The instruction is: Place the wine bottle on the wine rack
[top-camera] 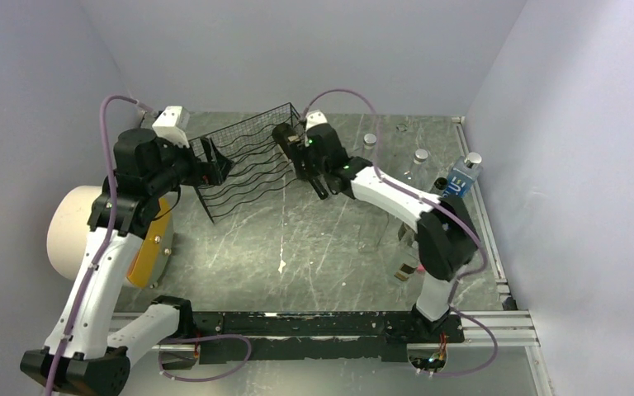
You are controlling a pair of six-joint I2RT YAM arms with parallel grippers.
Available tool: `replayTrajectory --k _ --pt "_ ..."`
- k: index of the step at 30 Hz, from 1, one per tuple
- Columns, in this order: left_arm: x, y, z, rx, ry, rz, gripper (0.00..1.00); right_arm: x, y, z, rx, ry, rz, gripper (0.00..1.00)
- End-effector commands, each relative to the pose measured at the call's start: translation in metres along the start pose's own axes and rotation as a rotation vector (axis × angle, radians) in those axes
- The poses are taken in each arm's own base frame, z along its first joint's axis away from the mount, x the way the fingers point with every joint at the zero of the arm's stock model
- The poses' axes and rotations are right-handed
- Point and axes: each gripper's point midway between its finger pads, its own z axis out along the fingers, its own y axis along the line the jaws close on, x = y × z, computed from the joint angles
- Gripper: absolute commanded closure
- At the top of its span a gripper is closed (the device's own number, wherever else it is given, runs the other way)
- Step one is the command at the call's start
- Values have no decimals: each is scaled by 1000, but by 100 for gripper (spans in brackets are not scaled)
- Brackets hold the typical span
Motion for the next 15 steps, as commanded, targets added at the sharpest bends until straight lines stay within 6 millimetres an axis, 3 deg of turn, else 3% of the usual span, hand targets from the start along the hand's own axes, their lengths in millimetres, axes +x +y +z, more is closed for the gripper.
replayTrajectory --k 1,8,11,15 --pt "-26 -19 -17 87 -114 53 1 -43 -11 -56 11 -80 76 24" --pt "-24 -56 -39 289 -143 98 2 -55 -73 -150 250 -107 164 24" --pt "-17 -77 -49 413 -128 82 4 -45 -89 -186 305 -94 212 24" --pt "-9 -86 -57 468 -104 62 4 -23 -104 -225 354 -53 268 24"
